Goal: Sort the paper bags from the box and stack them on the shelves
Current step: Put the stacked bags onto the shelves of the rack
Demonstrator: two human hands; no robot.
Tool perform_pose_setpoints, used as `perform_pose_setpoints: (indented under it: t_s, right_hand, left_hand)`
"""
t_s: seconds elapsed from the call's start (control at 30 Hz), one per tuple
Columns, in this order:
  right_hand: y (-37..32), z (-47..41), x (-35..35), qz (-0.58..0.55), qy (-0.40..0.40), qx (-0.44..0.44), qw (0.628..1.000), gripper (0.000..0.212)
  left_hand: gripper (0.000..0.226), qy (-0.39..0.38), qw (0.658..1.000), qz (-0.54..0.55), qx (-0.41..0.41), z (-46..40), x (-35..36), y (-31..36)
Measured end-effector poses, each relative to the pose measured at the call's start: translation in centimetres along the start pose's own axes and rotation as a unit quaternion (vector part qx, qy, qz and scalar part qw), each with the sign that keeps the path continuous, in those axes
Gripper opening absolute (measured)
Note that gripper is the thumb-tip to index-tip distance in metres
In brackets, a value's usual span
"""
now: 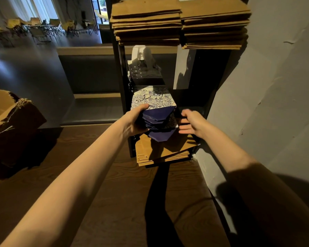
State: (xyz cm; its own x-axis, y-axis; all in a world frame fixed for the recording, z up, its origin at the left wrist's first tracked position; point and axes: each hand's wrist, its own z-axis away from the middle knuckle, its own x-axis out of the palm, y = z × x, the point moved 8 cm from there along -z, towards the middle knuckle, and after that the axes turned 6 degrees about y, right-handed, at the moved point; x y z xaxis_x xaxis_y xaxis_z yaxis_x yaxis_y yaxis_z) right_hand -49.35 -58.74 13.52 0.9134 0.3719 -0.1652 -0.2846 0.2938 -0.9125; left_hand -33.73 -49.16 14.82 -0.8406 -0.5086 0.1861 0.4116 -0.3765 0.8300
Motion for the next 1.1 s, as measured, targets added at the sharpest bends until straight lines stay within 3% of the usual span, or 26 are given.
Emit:
perform_pose_setpoints:
  t_s: [0.1, 0.43, 0.77, 0.93, 1.1]
  right_hand:
    - [1.6, 1.3, 0.7, 0.000, -0.050, 0.039, 0.998, 0.043]
    - [1.7, 1.2, 2.0, -0.062, -0.018, 0.018, 0.998, 0.049]
    - [0.7, 0.5, 4.1, -0.094, -0.005, 0.003, 0.996, 0.036]
    - [1.5, 1.5, 3.9, -0.120, -0.047, 0.039, 0.991, 0.029]
    - [-0.2, 1.1, 3.0, -0.096, -0.066, 0.015, 0.993, 0.060]
  left_hand:
    - [0.025, 0.006, 1.000, -0.016, 0.000, 0.0, -0.3, 0.2]
    - [0.028, 0.071, 0.996, -0.029, 0.040, 0.7, -1.9, 1.4]
    - [0.024, 0.063, 0.997, -0.014, 0.047, 1.8, -2.6, 0.9]
    - [0.035, 0.039, 0.998, -0.036, 0.024, 1.5, -2.3, -0.4]
    - [0.052, 0.126, 0.976, -0.146, 0.099, 1.6, -3.2, 0.7]
